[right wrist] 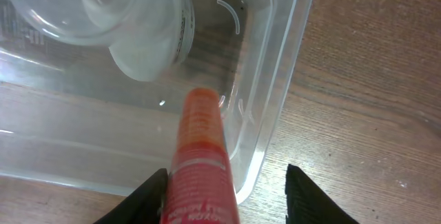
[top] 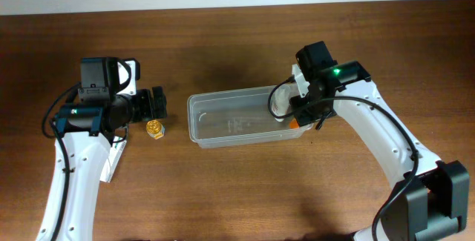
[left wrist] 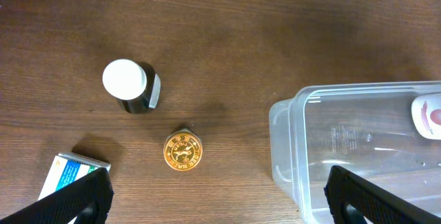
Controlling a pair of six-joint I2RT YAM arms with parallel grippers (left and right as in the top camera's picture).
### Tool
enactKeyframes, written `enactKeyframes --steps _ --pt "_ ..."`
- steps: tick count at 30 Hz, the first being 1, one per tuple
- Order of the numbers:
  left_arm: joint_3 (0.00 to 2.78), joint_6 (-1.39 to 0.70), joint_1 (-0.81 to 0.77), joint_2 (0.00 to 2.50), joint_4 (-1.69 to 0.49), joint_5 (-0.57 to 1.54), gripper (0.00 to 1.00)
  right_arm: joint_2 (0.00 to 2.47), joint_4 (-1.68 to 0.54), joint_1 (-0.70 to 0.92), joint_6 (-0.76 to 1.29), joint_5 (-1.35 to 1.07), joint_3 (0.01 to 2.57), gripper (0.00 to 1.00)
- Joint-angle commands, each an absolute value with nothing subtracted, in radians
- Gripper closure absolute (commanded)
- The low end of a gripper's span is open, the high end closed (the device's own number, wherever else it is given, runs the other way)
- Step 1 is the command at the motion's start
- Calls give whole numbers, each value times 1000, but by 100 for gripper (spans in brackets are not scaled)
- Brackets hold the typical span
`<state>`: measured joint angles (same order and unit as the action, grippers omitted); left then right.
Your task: Pack container
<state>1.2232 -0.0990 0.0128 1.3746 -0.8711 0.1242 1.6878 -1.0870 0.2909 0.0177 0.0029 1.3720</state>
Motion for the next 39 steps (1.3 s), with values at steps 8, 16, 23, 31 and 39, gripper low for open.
enactKeyframes --steps 8,16,23,31,39 --pt "1243 -105 9 1375 -868 135 1 1674 -1080 294 14 13 1378 49" --pt "1243 -105 9 1375 -868 135 0 1674 -1081 294 14 12 1378 49" --pt "1243 -105 9 1375 -868 135 1 1643 -1082 315 -123 -147 1422 49" --pt "1243 -105 9 1375 -868 135 1 1502 -1103 260 74 104 1588 52" --pt "1243 -104 9 1375 -845 135 0 1427 -1241 75 176 127 1597 44"
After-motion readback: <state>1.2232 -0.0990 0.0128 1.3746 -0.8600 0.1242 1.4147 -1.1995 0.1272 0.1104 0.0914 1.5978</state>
